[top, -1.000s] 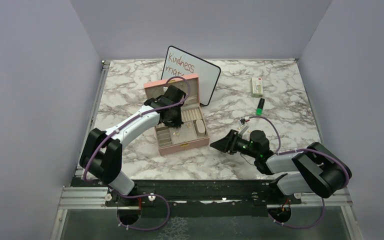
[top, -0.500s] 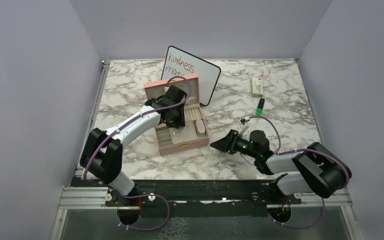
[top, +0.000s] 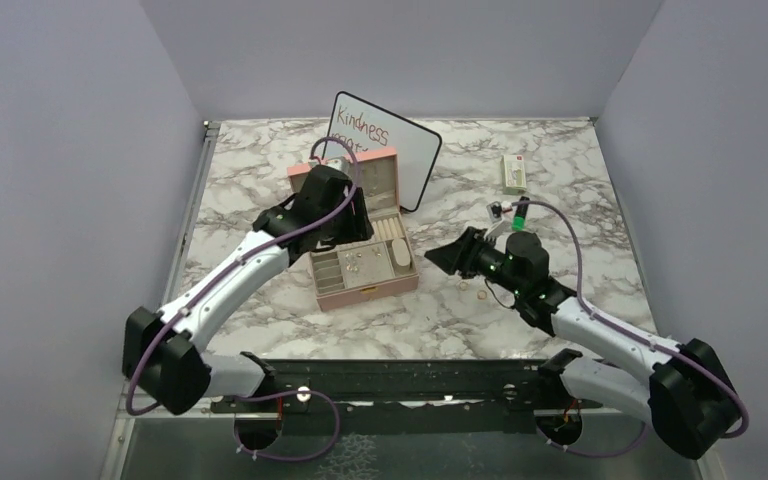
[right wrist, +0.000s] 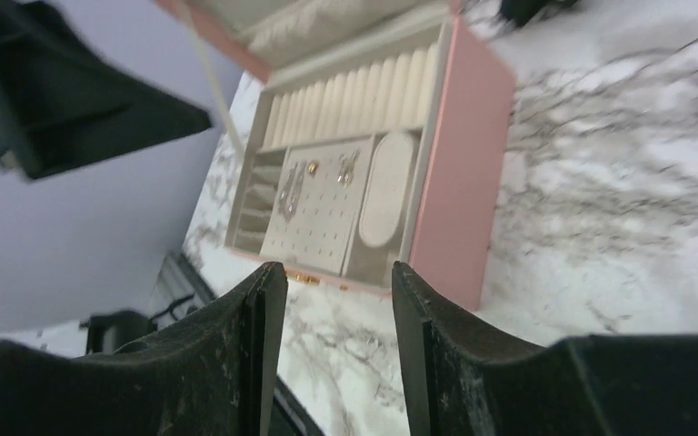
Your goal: Organize the mixed jewelry
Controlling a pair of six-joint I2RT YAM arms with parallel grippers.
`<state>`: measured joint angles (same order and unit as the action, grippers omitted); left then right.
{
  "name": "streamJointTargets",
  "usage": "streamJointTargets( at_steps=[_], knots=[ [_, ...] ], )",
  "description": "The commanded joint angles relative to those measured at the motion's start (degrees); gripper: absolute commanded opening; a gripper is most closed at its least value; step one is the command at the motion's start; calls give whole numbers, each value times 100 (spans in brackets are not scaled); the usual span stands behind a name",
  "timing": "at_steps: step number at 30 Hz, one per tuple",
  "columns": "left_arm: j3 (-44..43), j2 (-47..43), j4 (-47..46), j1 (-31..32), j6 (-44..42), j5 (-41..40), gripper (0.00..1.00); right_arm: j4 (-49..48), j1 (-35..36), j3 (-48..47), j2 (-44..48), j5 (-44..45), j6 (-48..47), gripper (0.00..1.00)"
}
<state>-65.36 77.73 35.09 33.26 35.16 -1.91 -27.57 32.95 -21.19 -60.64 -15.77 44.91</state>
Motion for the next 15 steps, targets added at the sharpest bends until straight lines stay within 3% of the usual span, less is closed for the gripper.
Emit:
streamJointTargets(
  at_steps=[1, 6, 9, 11, 15],
  knots=[
    [436, -1049, -791, 32, -3, -40, 66, 2620, 10, -768, 340, 1586, -697, 51],
    [1040, -1886, -1383, 32, -117, -175, 85, 4207, -47, -1597, 106, 2673, -892, 53],
    [1455, -2226, -1892, 21, -156, -48, 92, 4796, -182, -2072, -258, 2976, -897, 70],
    [1752, -2389, -2312, 24, -167, 138, 98, 4954, -203, -2321, -522, 3168, -942, 76],
    [2196, -2488, -3053, 22, -166, 500, 99, 5137, -245, -2635, -1112, 3102, -1173, 74]
  ],
)
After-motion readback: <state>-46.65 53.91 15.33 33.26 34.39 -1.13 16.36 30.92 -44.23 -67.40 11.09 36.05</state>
